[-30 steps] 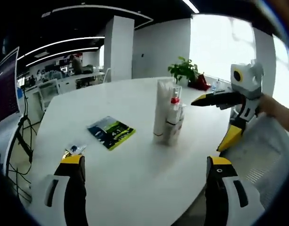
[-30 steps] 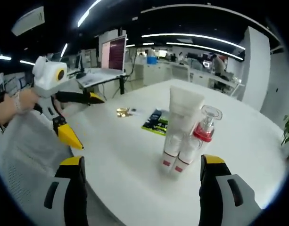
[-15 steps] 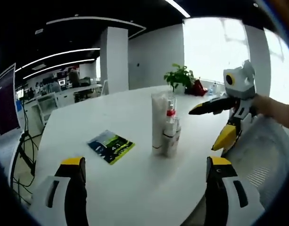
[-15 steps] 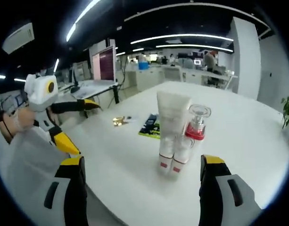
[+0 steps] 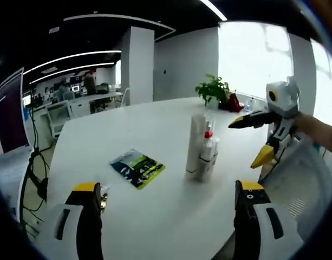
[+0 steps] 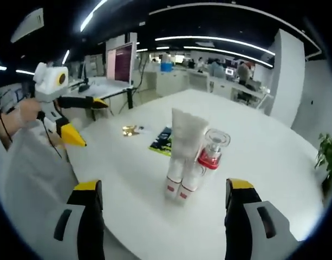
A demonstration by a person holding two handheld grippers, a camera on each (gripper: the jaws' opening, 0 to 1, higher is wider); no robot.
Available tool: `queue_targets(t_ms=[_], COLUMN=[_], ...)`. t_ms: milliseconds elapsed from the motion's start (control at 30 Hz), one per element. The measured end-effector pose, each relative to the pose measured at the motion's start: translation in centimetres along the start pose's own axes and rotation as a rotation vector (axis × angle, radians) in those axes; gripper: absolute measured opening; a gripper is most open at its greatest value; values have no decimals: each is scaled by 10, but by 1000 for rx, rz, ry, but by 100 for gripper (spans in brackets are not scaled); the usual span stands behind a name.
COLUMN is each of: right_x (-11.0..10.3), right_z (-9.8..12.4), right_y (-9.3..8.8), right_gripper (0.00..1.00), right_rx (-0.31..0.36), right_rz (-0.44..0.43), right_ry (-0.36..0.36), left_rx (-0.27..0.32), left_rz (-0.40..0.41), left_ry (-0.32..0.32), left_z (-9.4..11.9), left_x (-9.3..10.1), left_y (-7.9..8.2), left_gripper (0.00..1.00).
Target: Arrange the skincare products in the storage area until every visible bottle or jar stands upright without overlapping.
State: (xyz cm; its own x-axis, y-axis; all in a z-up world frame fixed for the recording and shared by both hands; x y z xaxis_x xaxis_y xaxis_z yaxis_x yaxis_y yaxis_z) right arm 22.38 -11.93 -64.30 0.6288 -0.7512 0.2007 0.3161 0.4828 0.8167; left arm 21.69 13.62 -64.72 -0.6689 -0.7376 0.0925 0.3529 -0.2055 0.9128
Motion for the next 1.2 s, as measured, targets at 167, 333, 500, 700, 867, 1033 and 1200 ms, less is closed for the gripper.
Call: queue_targets(t_ms=[167,333,500,700,867,1033,1200], right_x=[16,26,43,55,71,81,88], right_z=[7,4,-4,-17,-36,-52,-87], right_y=[31,52,67,82,96,122,138], right_gripper=[91,84,92,99,100,100,99], right_rx=[16,33,15,43,4,58,89], right_rz=[44,66,60,-30,-64,-64,-26], right_ry=[51,127,137,157,172,209,179], left_rx=[-38,-87,-130,-111,-137,-160,-145], left_rz=[-40,-54,-48,-67,-47,-76,-17], left_ry=[-53,-69,-105,-66,-94,-120,-153], left_z=[-3,-7,-15,-20,-34,-43,-58], left_x=[-2,-13,-20,-34,-46,-56,-73], left_y=[5,3,1,4,2,3,3], left_gripper=[99,99,99,98,98,94,79])
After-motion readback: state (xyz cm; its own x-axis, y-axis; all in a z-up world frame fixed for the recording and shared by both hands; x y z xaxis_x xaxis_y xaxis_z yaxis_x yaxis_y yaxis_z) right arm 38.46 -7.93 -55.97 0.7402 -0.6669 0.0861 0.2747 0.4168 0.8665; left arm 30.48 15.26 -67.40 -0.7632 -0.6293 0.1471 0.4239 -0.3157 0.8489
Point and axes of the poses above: the point that each gripper's makers call its tool centre point, and the gripper's own axes: z roughly backward along the fingers, x roughly to its right, y roughly out of its top, the point moved 7 cm from there along z, roughly backward along the fingers, and after that the axes turned 10 degrees about -y, right-handed, at the moved point
